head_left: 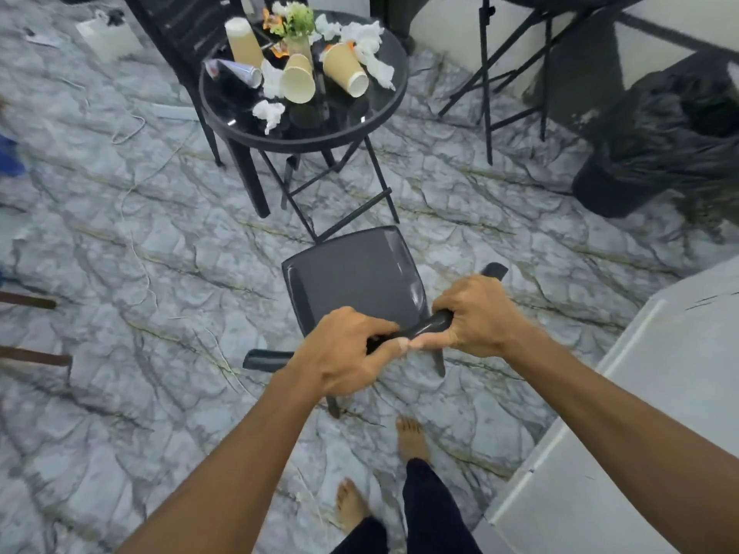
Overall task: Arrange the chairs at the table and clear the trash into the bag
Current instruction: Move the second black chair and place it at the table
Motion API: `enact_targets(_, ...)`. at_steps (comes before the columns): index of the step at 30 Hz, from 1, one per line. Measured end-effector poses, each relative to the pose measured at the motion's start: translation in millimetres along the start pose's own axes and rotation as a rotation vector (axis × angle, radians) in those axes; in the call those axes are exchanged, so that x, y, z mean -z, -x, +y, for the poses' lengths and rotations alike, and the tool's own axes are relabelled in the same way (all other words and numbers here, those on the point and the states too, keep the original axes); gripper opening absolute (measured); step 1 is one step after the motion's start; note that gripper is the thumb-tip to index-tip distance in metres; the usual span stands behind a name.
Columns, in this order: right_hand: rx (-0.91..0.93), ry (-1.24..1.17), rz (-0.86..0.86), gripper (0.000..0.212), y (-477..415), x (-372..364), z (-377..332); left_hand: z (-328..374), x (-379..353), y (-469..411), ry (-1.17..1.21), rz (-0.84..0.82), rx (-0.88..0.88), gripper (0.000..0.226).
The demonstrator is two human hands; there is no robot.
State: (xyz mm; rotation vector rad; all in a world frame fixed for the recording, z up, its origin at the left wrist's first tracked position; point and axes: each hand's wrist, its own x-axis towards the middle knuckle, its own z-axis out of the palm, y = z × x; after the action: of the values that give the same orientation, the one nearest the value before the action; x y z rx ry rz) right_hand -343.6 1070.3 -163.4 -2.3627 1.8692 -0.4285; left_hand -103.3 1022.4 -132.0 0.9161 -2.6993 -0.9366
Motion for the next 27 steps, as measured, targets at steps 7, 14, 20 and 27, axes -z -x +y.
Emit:
enact_targets(7, -0.178, -0.005, -0.017, 0.101, 29.1, 13.5, 5.0, 13.5, -2.8, -23.0, -0.206, -0.106, 0.003, 0.069)
enact_targets(14, -0.148, -0.058, 0.036, 0.1, 0.5, 17.4, 15.5, 13.4, -5.8, -13.3, -0.217, 0.083, 0.085, 0.07)
enact_targets(20, -0.14, -0.083, 0.055, 0.094, -68.0, 47.9, 43.7, 3.1, 32.1, -61.9, -0.243, 0.23, 0.114, 0.07)
enact_targets(27, -0.089, -0.069, -0.093, 0.112, -116.1, 66.0, 56.5, -13.2, 81.6, -101.2, -0.145, 0.151, 0.183, 0.065)
